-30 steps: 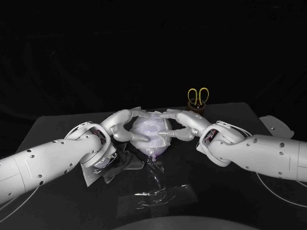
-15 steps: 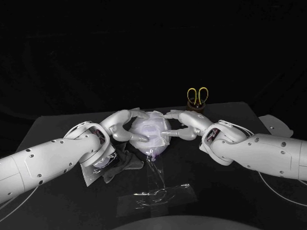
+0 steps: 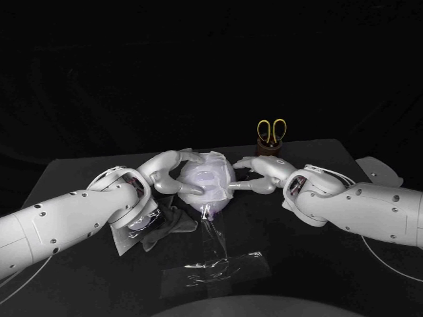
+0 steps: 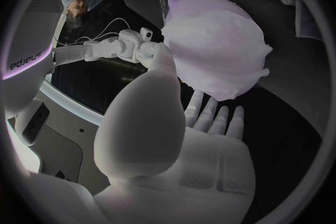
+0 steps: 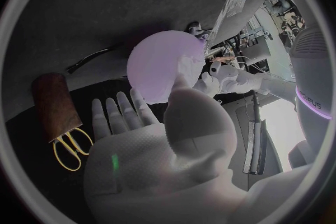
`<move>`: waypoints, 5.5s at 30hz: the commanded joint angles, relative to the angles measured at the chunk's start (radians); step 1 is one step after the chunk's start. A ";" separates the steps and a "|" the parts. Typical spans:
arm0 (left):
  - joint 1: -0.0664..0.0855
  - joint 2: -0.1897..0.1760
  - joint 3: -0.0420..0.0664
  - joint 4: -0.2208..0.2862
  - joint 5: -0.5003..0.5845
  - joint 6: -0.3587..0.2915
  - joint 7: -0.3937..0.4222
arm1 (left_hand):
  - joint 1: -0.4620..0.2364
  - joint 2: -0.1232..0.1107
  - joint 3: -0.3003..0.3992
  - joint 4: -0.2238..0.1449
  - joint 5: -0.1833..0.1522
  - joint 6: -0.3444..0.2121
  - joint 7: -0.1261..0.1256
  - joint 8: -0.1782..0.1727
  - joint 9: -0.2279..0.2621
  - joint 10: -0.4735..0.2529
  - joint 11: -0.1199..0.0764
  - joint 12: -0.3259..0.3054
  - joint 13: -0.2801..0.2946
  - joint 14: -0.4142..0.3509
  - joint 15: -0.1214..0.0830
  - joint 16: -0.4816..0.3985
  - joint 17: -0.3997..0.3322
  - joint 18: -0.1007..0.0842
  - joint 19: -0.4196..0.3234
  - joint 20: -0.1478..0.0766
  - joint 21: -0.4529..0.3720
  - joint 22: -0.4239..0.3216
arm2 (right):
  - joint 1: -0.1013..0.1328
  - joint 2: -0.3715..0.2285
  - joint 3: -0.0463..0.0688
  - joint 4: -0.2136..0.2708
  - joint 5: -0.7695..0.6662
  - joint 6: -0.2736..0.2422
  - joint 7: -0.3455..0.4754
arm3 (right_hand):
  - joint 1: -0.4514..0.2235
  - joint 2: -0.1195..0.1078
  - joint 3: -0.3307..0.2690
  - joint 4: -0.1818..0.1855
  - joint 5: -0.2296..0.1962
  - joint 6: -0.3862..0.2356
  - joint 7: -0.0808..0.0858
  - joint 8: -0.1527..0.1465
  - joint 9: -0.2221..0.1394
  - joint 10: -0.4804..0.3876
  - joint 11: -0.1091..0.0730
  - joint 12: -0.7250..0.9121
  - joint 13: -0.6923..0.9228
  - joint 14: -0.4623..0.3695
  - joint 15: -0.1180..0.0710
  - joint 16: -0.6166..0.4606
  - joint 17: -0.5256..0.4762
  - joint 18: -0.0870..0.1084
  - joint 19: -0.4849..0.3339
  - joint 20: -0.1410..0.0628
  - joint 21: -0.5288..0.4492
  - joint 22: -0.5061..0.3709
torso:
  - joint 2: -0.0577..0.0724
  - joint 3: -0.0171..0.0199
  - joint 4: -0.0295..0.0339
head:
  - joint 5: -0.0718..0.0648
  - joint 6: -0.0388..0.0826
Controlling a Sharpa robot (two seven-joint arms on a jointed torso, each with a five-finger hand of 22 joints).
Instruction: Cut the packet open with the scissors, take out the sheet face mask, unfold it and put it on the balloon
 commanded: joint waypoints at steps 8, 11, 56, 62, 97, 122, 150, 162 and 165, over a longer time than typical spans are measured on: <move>-0.002 -0.002 -0.002 0.006 0.004 0.008 0.006 | 0.002 0.014 0.006 0.000 0.000 0.011 0.080 0.005 0.002 0.010 0.005 0.002 0.002 0.009 0.002 0.005 0.002 -0.014 -0.002 -0.001 -0.003 0.000 | 0.000 -0.064 0.000 0.062 0.209 -0.154 0.116 | 0.223 -0.005 0.000 -0.019 0.055 0.151 0.112 0.020 0.007 0.328 0.013 0.023 0.017 0.336 0.009 0.071 0.036 0.043 0.197 0.002 0.088 0.063 | 0.001 0.0006 -0.0017 | -0.006 0.001; -0.002 -0.003 -0.002 0.007 0.006 0.007 0.007 | 0.003 0.015 0.008 0.000 0.000 0.011 0.081 0.005 0.002 0.013 0.006 0.002 0.002 0.010 0.004 0.006 0.002 -0.014 -0.001 -0.001 -0.003 0.001 | 0.000 -0.082 0.001 0.078 0.308 -0.172 0.146 | 0.289 -0.012 -0.008 -0.028 0.040 0.233 0.107 0.034 0.014 0.412 0.002 0.029 0.021 0.470 -0.007 0.105 0.049 0.060 0.326 0.001 0.142 0.099 | 0.001 0.0011 -0.0015 | -0.008 0.000; -0.002 -0.010 -0.002 0.008 0.021 0.018 0.011 | 0.005 0.022 0.014 0.000 0.000 0.015 0.084 0.006 0.003 0.017 0.009 0.002 0.002 0.010 0.006 0.005 0.003 -0.013 0.002 -0.001 -0.002 0.002 | 0.001 -0.029 0.001 0.142 0.659 -0.213 0.003 | 0.463 0.048 -0.059 -0.250 -0.055 0.450 -0.040 0.092 0.068 1.086 -0.176 1.525 1.527 1.244 -0.226 1.536 1.531 0.043 0.927 -0.188 1.055 0.842 | 0.000 -0.0010 0.0007 | -0.014 -0.016; -0.002 -0.010 -0.002 0.009 0.024 0.020 0.011 | 0.005 0.023 0.015 -0.001 0.000 0.015 0.084 0.006 0.003 0.018 0.009 0.002 0.002 0.010 0.006 0.005 0.003 -0.013 0.002 -0.001 -0.001 0.002 | 0.000 -0.013 0.001 0.138 0.652 -0.216 0.002 | 0.458 0.048 -0.063 -0.250 -0.058 0.446 -0.038 0.090 0.068 1.086 -0.174 1.525 1.527 1.244 -0.224 1.536 1.531 0.043 0.925 -0.186 1.058 0.846 | 0.001 -0.0010 0.0015 | -0.014 -0.015; -0.002 -0.005 -0.002 0.000 0.035 0.031 0.010 | 0.006 0.034 0.021 -0.001 -0.001 0.017 0.085 0.007 0.003 0.020 0.010 0.002 0.002 0.011 0.007 0.005 0.003 -0.012 0.006 -0.001 0.000 0.003 | -0.004 0.011 0.001 0.156 0.615 -0.198 -0.001 | 0.387 0.028 -0.123 -0.235 -0.076 0.434 -0.027 0.081 0.073 1.086 -0.161 1.525 1.527 1.244 -0.210 1.536 1.531 0.042 0.911 -0.172 1.081 0.877 | 0.000 0.0001 -0.0007 | -0.009 -0.021; -0.002 -0.006 -0.002 0.004 0.040 0.035 0.008 | 0.006 0.040 0.025 -0.001 -0.001 0.019 0.086 0.007 0.004 0.023 0.011 0.002 0.002 0.014 0.008 0.005 0.004 -0.011 0.009 -0.002 0.001 0.004 | -0.005 0.033 0.001 0.147 0.559 -0.206 -0.049 | 0.436 0.052 -0.123 -0.278 -0.081 0.484 -0.051 0.112 0.094 1.086 -0.182 1.525 1.527 1.244 -0.226 1.536 1.531 0.041 0.918 -0.181 1.102 0.907 | 0.001 -0.0013 0.0007 | -0.005 -0.032; -0.002 -0.007 -0.002 0.004 0.040 0.037 0.006 | 0.006 0.045 0.028 -0.001 -0.002 0.023 0.086 0.008 0.005 0.027 0.012 0.002 0.002 0.015 0.009 0.006 0.004 -0.010 0.010 -0.002 0.001 0.005 | -0.006 0.043 0.001 0.145 0.561 -0.281 -0.001 | 0.511 0.139 -0.097 -0.418 -0.084 0.577 -0.120 0.226 0.187 1.086 -0.246 1.525 1.527 1.244 -0.283 1.536 1.531 0.030 0.953 -0.232 1.145 0.972 | 0.000 0.0000 -0.0006 | -0.008 -0.042; -0.002 -0.008 -0.002 0.003 0.043 0.038 0.006 | 0.005 0.047 0.030 -0.001 -0.002 0.023 0.086 0.008 0.005 0.028 0.012 0.002 0.002 0.015 0.010 0.005 0.004 -0.010 0.011 -0.002 0.002 0.005 | -0.009 -0.006 0.001 0.194 0.569 -0.313 0.017 | 0.454 0.145 0.009 -0.507 -0.084 0.518 -0.117 0.300 0.317 1.086 -0.245 1.525 1.527 1.244 -0.285 1.536 1.531 0.026 0.959 -0.236 1.156 0.997 | 0.000 -0.0003 -0.0006 | -0.012 -0.045; -0.002 -0.008 -0.002 0.002 0.044 0.037 0.006 | 0.005 0.047 0.030 -0.001 -0.002 0.023 0.086 0.008 0.005 0.028 0.012 0.002 0.002 0.015 0.010 0.005 0.004 -0.010 0.011 -0.002 0.002 0.005 | -0.009 -0.019 0.001 0.197 0.565 -0.315 0.009 | 0.422 0.144 0.046 -0.541 -0.084 0.500 -0.117 0.316 0.354 1.086 -0.245 1.525 1.527 1.244 -0.284 1.536 1.531 0.026 0.959 -0.236 1.157 1.002 | 0.000 -0.0003 -0.0007 | -0.012 -0.045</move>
